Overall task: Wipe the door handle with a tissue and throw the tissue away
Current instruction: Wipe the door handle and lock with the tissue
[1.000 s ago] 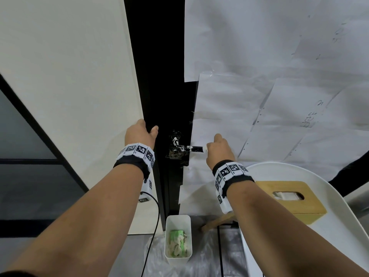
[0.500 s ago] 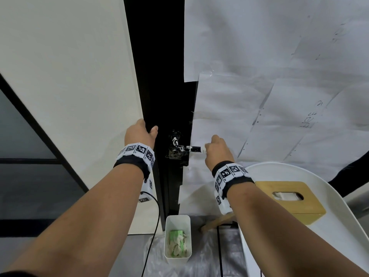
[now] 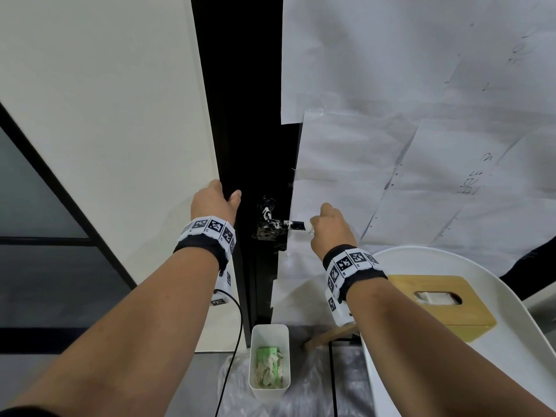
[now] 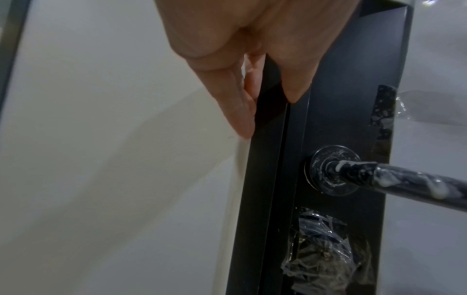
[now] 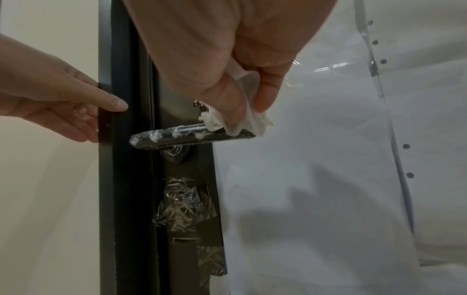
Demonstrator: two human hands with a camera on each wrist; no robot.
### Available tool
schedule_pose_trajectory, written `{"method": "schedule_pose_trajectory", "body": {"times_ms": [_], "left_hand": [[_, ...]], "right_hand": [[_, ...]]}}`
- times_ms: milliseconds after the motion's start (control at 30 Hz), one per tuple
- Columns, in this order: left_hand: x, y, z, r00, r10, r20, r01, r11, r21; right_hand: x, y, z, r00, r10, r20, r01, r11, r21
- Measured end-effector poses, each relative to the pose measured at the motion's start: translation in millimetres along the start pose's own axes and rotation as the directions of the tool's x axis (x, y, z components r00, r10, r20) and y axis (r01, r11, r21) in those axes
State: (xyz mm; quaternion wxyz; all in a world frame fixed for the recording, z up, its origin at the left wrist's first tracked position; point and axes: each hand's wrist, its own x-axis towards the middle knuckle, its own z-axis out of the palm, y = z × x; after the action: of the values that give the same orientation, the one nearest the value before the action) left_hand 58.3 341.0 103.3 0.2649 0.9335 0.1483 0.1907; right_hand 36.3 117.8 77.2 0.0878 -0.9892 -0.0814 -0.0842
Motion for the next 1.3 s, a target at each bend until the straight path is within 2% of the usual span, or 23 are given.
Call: {"method": "schedule_pose_trajectory", "body": {"times_ms": [567,1133,1300], "left_hand": [[2.0,-1.8,2.5,1.000,0.000,-0.002,0.000,1.000,-0.012],[3.1,-3.2,2.7,1.000,0.004,0.008,-0.004,1.000,0.002],[3.6,-3.6,3.1,1.000,0.008,0.010,-0.008,1.000,0.005]], "right_hand": [[3.0,-9.5,-1.1,0.998,-0.005,0.069,0.003,1.000,0.022],[7.9,-10.1,-4.6,0.998,0.040,0.057,-0.043,0.998,0.052],[8.5,-22.3,-2.8,0.994,-0.011,0.106,0.007,0.999,0.042]]}}
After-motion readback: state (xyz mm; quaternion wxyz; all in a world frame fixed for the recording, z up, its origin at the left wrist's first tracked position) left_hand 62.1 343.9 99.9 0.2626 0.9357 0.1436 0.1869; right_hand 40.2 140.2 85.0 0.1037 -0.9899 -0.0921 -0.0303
